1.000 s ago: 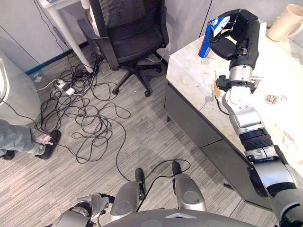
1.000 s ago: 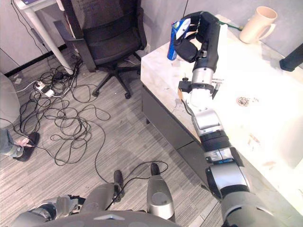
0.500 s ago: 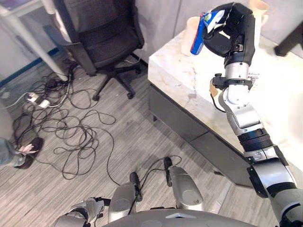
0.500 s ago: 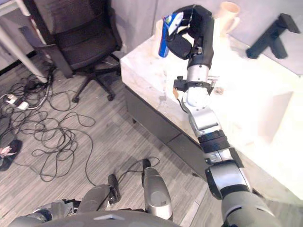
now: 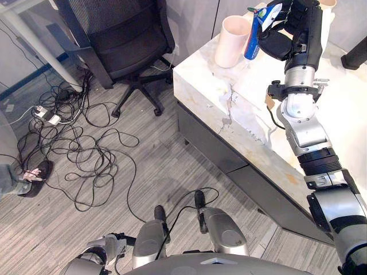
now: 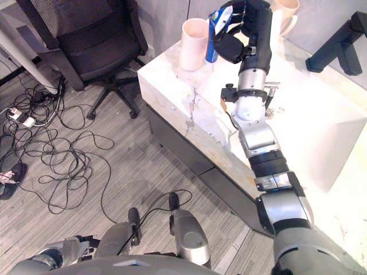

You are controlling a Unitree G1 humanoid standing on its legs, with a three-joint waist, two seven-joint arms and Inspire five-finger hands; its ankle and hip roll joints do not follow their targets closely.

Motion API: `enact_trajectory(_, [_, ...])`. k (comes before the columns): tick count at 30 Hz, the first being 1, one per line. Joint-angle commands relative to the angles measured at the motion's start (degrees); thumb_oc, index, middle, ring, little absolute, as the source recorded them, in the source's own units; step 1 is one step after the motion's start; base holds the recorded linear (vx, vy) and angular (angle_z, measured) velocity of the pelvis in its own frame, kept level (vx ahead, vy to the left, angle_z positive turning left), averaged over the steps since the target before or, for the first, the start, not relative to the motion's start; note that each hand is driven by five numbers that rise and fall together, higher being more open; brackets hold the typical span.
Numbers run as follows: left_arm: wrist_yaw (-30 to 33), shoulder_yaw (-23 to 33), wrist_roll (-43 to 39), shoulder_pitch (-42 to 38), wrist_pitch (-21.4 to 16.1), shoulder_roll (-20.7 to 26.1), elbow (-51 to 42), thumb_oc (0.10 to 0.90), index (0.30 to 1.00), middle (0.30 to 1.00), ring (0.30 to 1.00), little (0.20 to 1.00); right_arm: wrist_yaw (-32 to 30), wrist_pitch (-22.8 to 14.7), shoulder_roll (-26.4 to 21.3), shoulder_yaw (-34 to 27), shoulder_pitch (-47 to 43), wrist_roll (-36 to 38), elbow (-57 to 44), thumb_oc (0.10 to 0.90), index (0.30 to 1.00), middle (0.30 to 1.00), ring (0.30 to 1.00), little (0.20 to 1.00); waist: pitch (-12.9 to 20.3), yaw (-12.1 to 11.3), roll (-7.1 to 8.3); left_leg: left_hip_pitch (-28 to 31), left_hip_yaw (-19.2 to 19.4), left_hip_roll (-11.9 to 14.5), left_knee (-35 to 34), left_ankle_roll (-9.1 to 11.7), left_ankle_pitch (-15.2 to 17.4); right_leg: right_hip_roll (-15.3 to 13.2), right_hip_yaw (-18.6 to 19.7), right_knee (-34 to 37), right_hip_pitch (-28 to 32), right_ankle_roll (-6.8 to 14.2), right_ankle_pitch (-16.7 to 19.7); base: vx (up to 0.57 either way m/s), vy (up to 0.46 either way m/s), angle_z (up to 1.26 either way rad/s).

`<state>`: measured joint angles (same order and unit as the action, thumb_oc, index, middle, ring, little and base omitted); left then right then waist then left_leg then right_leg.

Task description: Organize the bathroom.

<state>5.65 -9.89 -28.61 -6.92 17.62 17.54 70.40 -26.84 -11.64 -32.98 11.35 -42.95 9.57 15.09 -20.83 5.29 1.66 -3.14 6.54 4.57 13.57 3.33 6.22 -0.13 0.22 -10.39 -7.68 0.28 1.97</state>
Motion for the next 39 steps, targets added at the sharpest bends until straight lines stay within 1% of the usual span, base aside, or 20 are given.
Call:
enact_trajectory(1, [0.2,-2.3,0.8,2.3,2.5,-0.1,2.4,0.800,0.900,0.900,0.900,0.900,-1.1,-9.7,-2.3,-5.9,-8.1,-2.4,-4.4,0.400,0.300,0.300,0.300,0.300,6.8,0.0,1.80,1.4,-0.1,-1.8,1.2,-5.0,2.6,-1.1,2.5,-2.3,-1.1,5.2,-3.3,0.06,-0.017,0.02])
enact_trajectory(5, [0.9,-2.2,0.0,2.6,3.2,-0.4,2.0,0.800,0.900,0.900,0.900,0.900,-1.5,-9.6,-3.3,-6.6,-7.2,-2.6,-5.5,0.400,0.300,0.300,0.300,0.300,8.0,0.3,2.38,2.1,-0.1,-1.6,0.7,-4.8,2.6,-0.7,2.8,-1.5,0.0,5.1,-3.5,0.05,-0.024,0.03])
enact_trajectory(9, [1.2,-2.4,-0.6,2.6,3.8,-0.7,1.7,0.800,0.900,0.900,0.900,0.900,-1.7,-9.8,-4.4,-7.3,-6.7,-1.2,-6.0,0.400,0.300,0.300,0.300,0.300,8.8,0.3,2.80,2.4,-0.2,-1.2,0.6,-4.6,2.7,-0.5,2.8,-1.0,0.7,5.1,-3.6,0.05,-0.029,0.01])
enact_trajectory(13, [1.7,-2.3,-1.3,3.0,3.5,-0.9,1.7,0.800,0.900,0.900,0.900,0.900,-1.7,-10.1,-4.9,-8.3,-5.8,1.2,-6.6,0.400,0.300,0.300,0.300,0.300,9.6,0.3,3.21,2.6,-0.1,-0.9,0.7,-4.4,2.7,-0.2,3.0,-0.8,1.3,5.0,-3.9,0.04,-0.019,-0.01])
enact_trajectory(17, [2.5,-2.0,-2.7,3.1,3.3,-0.9,1.9,0.800,0.900,0.900,0.900,0.900,-1.8,-10.4,-5.0,-8.6,-5.2,2.8,-6.7,0.400,0.300,0.300,0.300,0.300,10.3,0.2,3.40,2.8,0.1,-0.5,0.8,-4.1,2.8,-0.1,3.1,-1.0,1.7,4.8,-4.4,0.05,0.000,0.00])
enact_trajectory(23, [3.1,-1.9,-3.5,3.6,2.9,-0.8,2.1,0.800,0.900,0.900,0.900,0.900,-2.5,-9.8,-4.8,-8.9,-4.9,2.7,-7.0,0.400,0.300,0.300,0.300,0.300,10.5,-0.2,3.48,2.7,-0.2,-0.1,0.8,-3.8,2.5,0.0,2.7,-0.8,2.2,4.5,-4.8,0.01,0.000,0.00])
enact_trajectory(26, [3.0,-1.9,-4.0,3.9,2.3,-0.8,2.0,0.800,0.900,0.900,0.900,0.900,-3.8,-9.9,-4.8,-9.2,-4.9,2.9,-6.6,0.400,0.300,0.300,0.300,0.300,10.5,-0.5,3.28,2.9,-0.1,0.2,0.6,-3.5,2.3,-0.1,2.4,-0.8,2.4,4.4,-5.0,0.00,0.000,0.01])
enact_trajectory(29, [2.7,-1.9,-3.9,4.1,2.0,-0.9,2.0,0.800,0.900,0.900,0.900,0.900,-4.4,-9.3,-4.8,-9.3,-5.1,2.6,-6.5,0.400,0.300,0.300,0.300,0.300,10.4,-0.6,3.09,2.9,-0.1,0.4,0.3,-3.3,2.0,-0.1,2.2,-0.7,2.5,4.4,-5.1,0.00,0.003,0.06])
enact_trajectory(33, [1.0,-1.9,-2.4,4.5,1.6,-0.7,2.1,0.800,0.900,0.900,0.900,0.900,-3.6,-8.9,-4.5,-8.4,-5.9,0.8,-4.6,0.400,0.300,0.300,0.300,0.300,10.1,-0.9,2.45,3.0,-0.5,0.5,-0.3,-2.9,1.4,-0.4,2.0,-0.3,2.7,4.3,-4.9,0.00,0.014,0.07])
enact_trajectory(37, [0.6,-2.0,-2.1,4.5,1.4,-0.7,2.1,0.800,0.900,0.900,0.900,0.900,-3.2,-8.8,-4.3,-8.2,-6.1,0.5,-4.2,0.400,0.300,0.300,0.300,0.300,10.0,-0.9,2.30,3.0,-0.6,0.3,-0.4,-2.9,1.4,-0.5,2.0,-0.2,2.7,4.3,-4.9,-0.02,0.018,0.04])
enact_trajectory(39, [-1.0,-2.2,-0.7,4.8,0.5,-0.6,1.8,0.800,0.900,0.900,0.900,0.900,-1.7,-8.4,-4.2,-7.3,-6.5,-0.3,-4.0,0.400,0.300,0.300,0.300,0.300,9.8,-0.6,1.76,3.4,-0.4,-0.2,-0.8,-3.0,1.4,-0.8,2.5,0.5,2.8,4.5,-4.3,-0.07,0.068,0.03])
